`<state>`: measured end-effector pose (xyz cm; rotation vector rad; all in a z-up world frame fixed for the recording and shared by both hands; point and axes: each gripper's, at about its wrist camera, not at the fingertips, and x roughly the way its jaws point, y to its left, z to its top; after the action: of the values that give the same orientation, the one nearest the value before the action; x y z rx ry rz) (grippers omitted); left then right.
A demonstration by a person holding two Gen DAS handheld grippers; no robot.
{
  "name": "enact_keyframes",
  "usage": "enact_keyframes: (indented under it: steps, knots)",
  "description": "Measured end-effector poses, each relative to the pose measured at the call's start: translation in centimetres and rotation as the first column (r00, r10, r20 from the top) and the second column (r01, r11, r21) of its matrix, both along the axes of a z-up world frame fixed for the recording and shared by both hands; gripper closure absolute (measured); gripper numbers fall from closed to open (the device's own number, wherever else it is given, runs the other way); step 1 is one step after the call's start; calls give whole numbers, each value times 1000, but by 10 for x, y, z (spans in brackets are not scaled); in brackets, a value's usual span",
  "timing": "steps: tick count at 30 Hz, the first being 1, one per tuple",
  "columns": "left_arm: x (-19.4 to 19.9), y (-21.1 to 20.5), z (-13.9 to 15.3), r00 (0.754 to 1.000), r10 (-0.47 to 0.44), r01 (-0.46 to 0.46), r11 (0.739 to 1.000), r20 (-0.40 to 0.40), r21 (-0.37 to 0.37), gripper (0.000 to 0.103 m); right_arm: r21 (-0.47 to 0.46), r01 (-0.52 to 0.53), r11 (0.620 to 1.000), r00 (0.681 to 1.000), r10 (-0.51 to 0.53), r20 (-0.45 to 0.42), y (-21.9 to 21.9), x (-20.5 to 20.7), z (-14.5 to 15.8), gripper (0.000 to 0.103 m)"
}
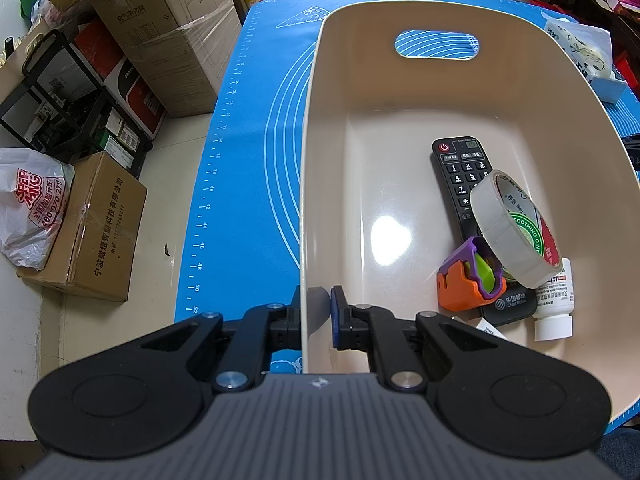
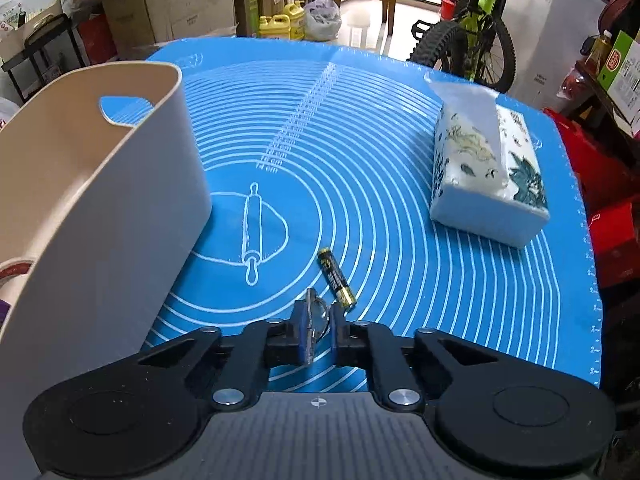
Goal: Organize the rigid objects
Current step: 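Move the right gripper to the keys and close on the key ring, then carry the keys into the basket and open the right gripper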
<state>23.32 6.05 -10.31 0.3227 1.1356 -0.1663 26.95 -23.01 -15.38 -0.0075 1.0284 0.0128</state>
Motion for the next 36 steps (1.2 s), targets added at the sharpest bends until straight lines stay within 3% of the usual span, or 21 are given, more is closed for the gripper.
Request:
enact_keyframes:
  steps: [10, 14, 22, 29, 36]
  knots:
    - [0, 0, 0, 1000, 0, 0, 1000, 0, 1, 90, -37, -8, 999, 1000, 8, -4, 1, 2, -2, 84]
    - [0, 0, 0, 1000, 0, 0, 1000, -1, -2, 90, -24, 5, 1000, 998, -6, -62, -1, 5, -15, 88]
    - [0, 0, 0, 1000, 0, 0, 1000, -1, -1, 90, -56, -34, 998, 999, 32, -35, 8, 0, -9, 91]
    - [0, 1, 0, 1000, -1, 1, 1000, -1, 2, 90, -15, 4, 1000, 1000, -4, 19, -4, -2, 19, 91]
    - [0, 0, 0, 1000, 1, -1, 1000, 0, 2, 90, 64, 4, 998, 985, -15, 171, 0, -9, 73, 91]
